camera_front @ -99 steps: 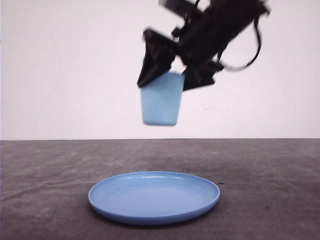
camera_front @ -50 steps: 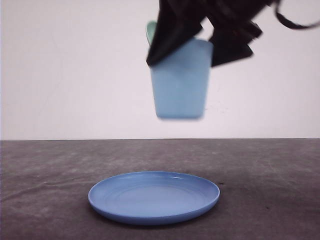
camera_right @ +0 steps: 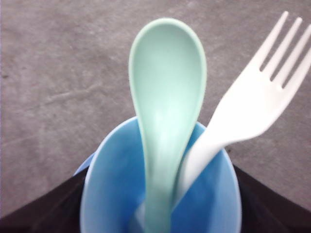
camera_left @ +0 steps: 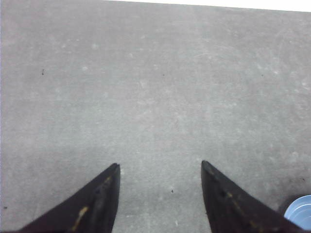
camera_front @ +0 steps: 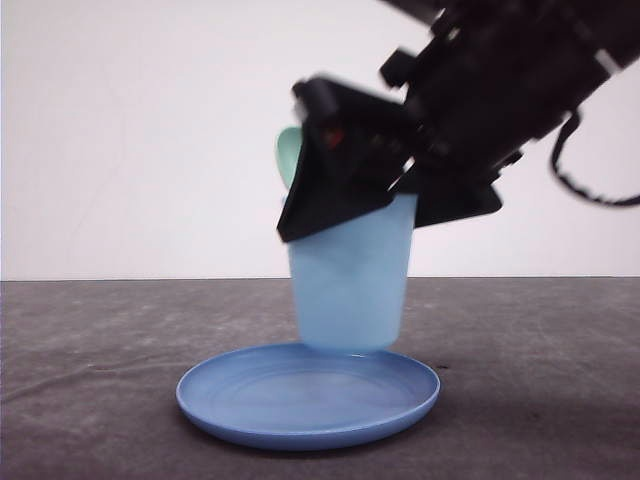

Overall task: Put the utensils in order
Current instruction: 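Set the cup down on the blue plate and release with the right gripper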

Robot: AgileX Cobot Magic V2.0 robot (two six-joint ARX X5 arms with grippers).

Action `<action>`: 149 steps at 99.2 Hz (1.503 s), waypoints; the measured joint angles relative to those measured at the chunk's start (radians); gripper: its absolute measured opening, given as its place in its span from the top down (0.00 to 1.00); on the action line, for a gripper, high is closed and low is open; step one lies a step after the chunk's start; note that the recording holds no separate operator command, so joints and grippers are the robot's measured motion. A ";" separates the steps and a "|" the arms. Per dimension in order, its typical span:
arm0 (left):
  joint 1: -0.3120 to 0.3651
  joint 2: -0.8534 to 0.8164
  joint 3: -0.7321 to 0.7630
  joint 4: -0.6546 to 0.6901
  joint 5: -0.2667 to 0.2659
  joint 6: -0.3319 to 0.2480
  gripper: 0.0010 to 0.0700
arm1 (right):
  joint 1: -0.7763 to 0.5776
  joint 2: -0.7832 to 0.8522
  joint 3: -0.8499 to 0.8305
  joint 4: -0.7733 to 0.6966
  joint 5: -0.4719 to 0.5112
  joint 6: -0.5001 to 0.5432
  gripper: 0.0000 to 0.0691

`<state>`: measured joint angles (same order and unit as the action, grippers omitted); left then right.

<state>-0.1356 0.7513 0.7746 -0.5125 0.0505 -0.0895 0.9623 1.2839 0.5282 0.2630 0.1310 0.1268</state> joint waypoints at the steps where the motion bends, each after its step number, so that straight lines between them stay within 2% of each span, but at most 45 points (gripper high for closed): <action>1: 0.000 0.000 0.000 0.000 0.000 0.000 0.55 | 0.000 0.006 0.000 0.006 0.000 -0.001 0.34; 29: 0.000 0.000 0.000 0.000 0.000 0.000 0.55 | 0.000 0.118 0.000 0.138 -0.005 -0.029 0.34; 60: 0.000 0.000 0.000 0.000 0.000 0.000 0.55 | 0.001 0.154 0.000 0.146 -0.048 -0.034 0.34; 81: 0.000 0.000 0.000 0.000 0.000 0.000 0.55 | 0.001 0.154 0.000 0.145 -0.051 -0.034 0.15; 95: 0.000 0.000 0.000 0.000 0.000 0.000 0.55 | 0.001 0.151 0.000 0.132 -0.052 -0.033 0.10; 118: 0.000 0.000 0.000 0.000 0.000 0.000 0.55 | -0.010 0.025 0.001 -0.086 -0.052 -0.025 0.10; 149: 0.000 0.000 0.000 0.000 0.000 0.000 0.55 | -0.094 -0.265 0.040 -0.657 -0.029 -0.015 0.10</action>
<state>-0.1356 0.7513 0.7746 -0.5125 0.0505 -0.0895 0.8680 1.0187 0.5678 -0.3943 0.1017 0.1116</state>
